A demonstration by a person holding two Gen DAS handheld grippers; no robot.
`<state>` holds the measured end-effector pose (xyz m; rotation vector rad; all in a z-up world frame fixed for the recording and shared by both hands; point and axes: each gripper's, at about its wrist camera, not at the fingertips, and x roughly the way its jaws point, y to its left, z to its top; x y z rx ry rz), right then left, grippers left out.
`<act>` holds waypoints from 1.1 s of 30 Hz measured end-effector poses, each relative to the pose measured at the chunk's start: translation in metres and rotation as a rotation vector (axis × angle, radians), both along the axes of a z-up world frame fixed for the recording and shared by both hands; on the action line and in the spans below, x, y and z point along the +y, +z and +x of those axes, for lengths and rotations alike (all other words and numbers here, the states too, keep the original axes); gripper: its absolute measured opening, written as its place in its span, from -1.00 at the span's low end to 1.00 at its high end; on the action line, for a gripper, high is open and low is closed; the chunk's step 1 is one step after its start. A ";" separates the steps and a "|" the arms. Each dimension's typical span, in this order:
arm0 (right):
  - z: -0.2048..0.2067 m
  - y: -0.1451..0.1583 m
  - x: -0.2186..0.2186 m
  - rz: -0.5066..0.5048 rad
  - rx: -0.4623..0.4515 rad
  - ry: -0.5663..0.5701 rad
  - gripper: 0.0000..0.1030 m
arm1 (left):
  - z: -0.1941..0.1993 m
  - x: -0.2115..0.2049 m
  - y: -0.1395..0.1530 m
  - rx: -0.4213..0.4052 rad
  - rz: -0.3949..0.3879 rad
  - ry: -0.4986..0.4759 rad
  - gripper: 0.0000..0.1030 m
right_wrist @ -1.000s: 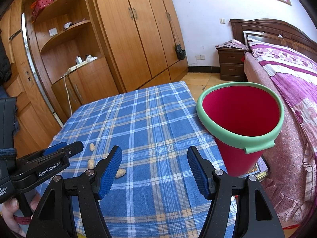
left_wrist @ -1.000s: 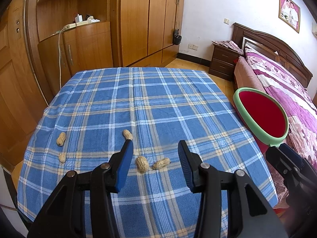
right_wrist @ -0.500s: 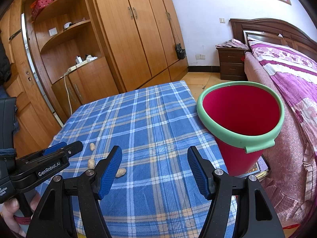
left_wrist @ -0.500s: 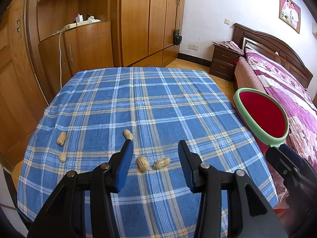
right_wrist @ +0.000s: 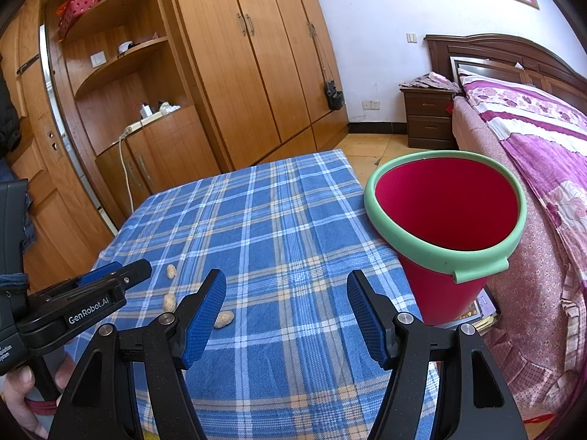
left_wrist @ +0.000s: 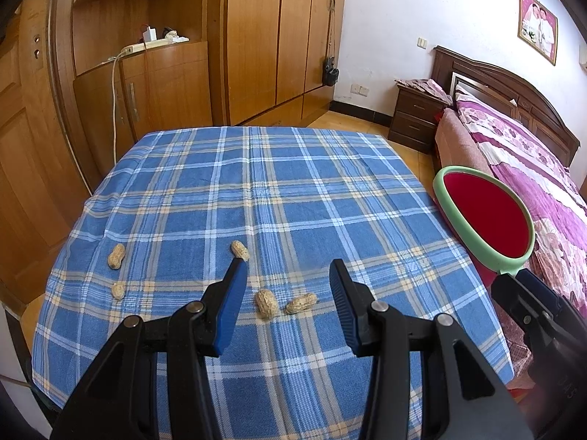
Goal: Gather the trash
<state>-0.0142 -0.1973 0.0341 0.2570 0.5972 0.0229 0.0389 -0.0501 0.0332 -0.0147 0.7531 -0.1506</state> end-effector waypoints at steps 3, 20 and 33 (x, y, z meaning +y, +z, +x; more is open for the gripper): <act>0.000 0.000 0.000 0.000 -0.001 -0.001 0.35 | 0.000 0.000 0.000 -0.002 -0.001 0.001 -0.09; -0.002 -0.001 0.001 -0.001 0.000 0.000 0.35 | -0.004 0.003 0.004 -0.024 -0.012 0.016 -0.09; -0.002 -0.001 0.001 -0.001 0.000 0.000 0.35 | -0.005 0.004 0.004 -0.024 -0.012 0.017 -0.09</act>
